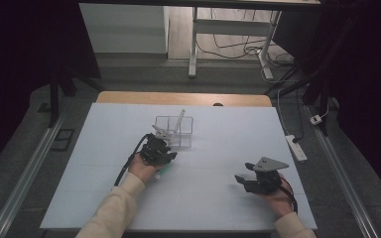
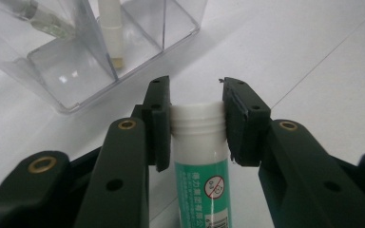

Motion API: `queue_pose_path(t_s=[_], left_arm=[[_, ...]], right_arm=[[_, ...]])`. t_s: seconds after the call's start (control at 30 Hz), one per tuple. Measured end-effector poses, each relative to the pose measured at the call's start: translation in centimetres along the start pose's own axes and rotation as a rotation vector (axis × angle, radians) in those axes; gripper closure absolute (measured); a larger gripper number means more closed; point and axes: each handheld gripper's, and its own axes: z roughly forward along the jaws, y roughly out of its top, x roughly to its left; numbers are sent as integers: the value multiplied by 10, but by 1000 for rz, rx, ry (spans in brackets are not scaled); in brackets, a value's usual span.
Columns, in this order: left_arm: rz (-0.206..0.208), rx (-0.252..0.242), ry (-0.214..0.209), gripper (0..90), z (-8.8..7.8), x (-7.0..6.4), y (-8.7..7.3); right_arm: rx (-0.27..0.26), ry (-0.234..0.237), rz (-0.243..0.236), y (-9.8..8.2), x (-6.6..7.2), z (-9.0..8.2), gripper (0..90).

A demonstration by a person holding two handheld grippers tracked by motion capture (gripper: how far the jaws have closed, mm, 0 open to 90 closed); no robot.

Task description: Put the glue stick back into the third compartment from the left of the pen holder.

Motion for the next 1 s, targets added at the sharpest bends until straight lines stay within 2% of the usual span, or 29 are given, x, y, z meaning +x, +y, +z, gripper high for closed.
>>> queue_pose_path(t_s=[0.63, 0.87, 1.0], left_arm=[[-1, -46, -23, 645, -11, 4, -2], [32, -54, -19, 645, -11, -3, -6], [47, -63, -18, 644, -17, -6, -13]], right_arm=[[2, -5, 1, 0, 0, 0, 365], [2, -4, 2, 0, 0, -1, 364], [-1, -11, 5, 0, 0, -1, 364]])
